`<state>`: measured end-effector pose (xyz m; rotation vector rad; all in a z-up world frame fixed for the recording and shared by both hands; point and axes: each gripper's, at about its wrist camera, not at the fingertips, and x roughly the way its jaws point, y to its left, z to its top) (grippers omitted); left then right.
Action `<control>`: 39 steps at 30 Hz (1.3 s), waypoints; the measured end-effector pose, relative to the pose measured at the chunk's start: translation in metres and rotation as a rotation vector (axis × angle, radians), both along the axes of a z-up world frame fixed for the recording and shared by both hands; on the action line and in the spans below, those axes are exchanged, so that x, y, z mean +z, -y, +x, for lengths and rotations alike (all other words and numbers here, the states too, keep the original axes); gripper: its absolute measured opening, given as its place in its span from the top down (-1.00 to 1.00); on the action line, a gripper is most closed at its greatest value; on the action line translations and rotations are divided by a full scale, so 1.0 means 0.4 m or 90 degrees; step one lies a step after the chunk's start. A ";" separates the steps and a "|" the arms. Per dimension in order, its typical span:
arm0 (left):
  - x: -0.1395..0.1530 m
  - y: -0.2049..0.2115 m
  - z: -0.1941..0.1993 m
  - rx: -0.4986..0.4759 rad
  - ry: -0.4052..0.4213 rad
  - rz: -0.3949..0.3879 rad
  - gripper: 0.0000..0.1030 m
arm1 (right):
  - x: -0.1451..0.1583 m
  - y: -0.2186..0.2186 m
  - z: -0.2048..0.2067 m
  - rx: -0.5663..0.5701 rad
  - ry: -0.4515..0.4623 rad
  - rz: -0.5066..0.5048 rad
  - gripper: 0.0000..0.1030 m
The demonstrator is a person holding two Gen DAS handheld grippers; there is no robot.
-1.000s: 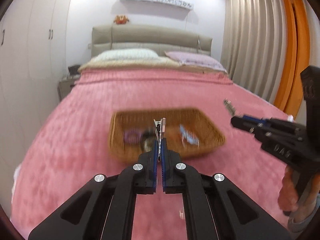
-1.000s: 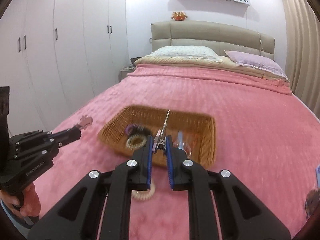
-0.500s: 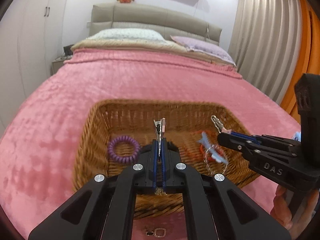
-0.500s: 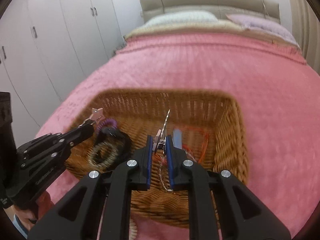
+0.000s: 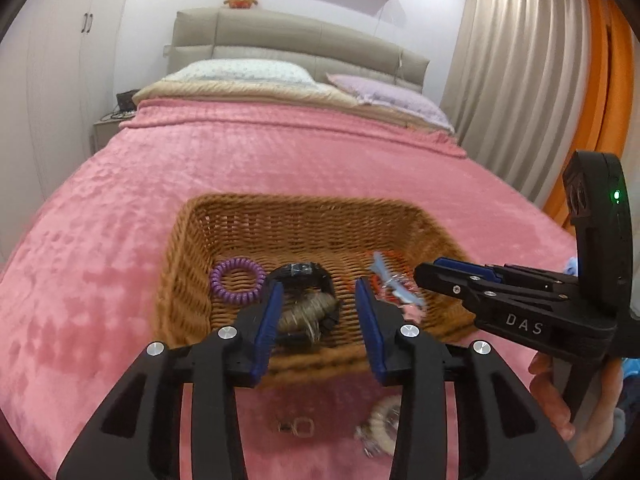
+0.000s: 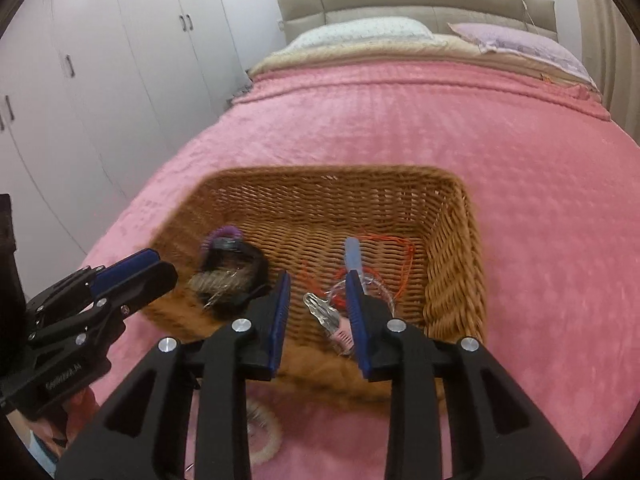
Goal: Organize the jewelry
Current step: 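Carry both clips into the basket and open both tools, then move both tools back toward the cream coil hair tie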
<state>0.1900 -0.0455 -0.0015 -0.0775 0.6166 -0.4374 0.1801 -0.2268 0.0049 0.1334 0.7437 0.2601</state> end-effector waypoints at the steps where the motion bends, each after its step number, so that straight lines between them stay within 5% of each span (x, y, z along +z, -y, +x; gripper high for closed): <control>1: 0.012 -0.010 -0.020 -0.004 0.003 -0.009 0.27 | 0.014 0.001 -0.027 0.005 0.008 0.003 0.50; 7: 0.030 -0.062 -0.131 -0.010 -0.003 -0.026 0.25 | 0.036 -0.013 -0.165 0.038 0.019 0.001 0.47; 13: -0.040 -0.083 -0.182 -0.014 -0.061 -0.030 0.25 | -0.030 -0.070 -0.230 0.062 -0.022 -0.010 0.47; 23: -0.181 -0.103 -0.084 0.002 -0.183 -0.031 0.29 | -0.146 -0.081 -0.183 0.054 -0.077 -0.012 0.47; 30: -0.188 -0.042 -0.009 0.021 -0.195 0.055 0.29 | -0.182 -0.097 -0.159 0.054 -0.094 -0.021 0.48; 33: -0.190 -0.026 -0.010 0.023 -0.183 0.087 0.43 | -0.185 -0.111 -0.153 0.054 -0.089 -0.035 0.48; 35: -0.189 -0.029 -0.021 0.020 -0.177 0.088 0.79 | -0.183 -0.119 -0.156 0.062 -0.082 -0.040 0.80; 39: -0.182 -0.045 -0.035 0.027 -0.168 0.069 0.79 | -0.166 -0.131 -0.179 0.068 -0.050 -0.055 0.83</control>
